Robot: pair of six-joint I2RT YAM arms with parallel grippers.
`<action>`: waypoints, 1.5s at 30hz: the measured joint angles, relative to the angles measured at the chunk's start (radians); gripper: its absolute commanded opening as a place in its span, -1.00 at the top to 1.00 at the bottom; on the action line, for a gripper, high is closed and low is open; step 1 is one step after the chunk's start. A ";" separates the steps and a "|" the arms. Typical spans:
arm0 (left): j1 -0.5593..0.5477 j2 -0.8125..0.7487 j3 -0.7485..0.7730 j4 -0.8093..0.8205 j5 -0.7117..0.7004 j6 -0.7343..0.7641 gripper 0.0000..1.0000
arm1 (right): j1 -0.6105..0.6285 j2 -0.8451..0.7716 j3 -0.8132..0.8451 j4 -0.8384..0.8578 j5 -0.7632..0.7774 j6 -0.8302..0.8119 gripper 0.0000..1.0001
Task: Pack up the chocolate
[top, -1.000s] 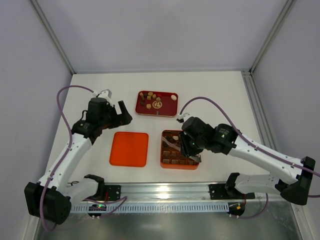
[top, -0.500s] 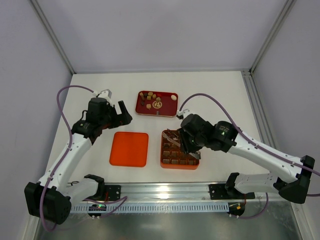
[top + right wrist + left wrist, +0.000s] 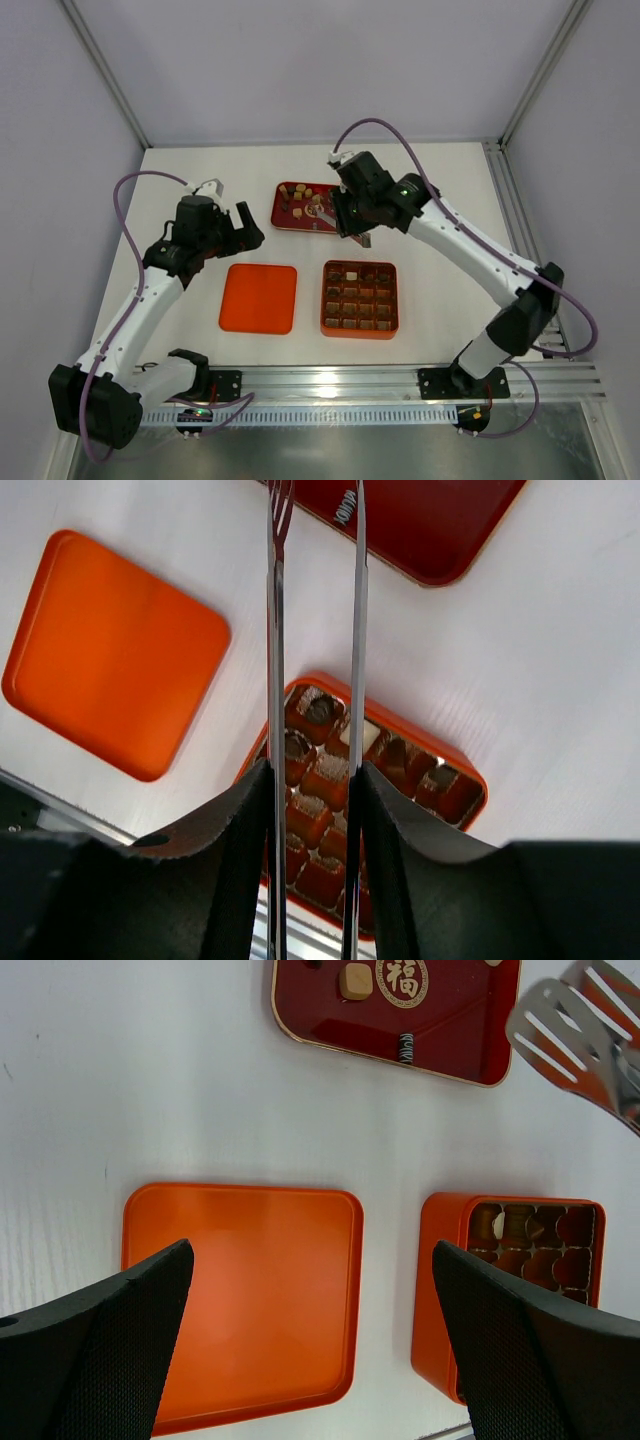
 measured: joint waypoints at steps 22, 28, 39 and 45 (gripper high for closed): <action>0.000 -0.003 0.000 0.000 0.000 0.000 -1.00 | -0.031 0.586 0.471 0.043 -0.016 -0.089 0.17; 0.000 -0.003 0.000 0.000 0.000 0.000 -0.99 | -0.031 0.621 0.489 0.074 -0.016 -0.089 0.17; 0.000 -0.003 0.000 0.000 0.000 0.000 -0.99 | -0.035 0.682 0.516 0.114 -0.006 -0.088 0.19; 0.000 -0.003 0.000 0.000 0.000 0.000 -0.99 | -0.039 0.715 0.528 0.126 -0.006 -0.084 0.21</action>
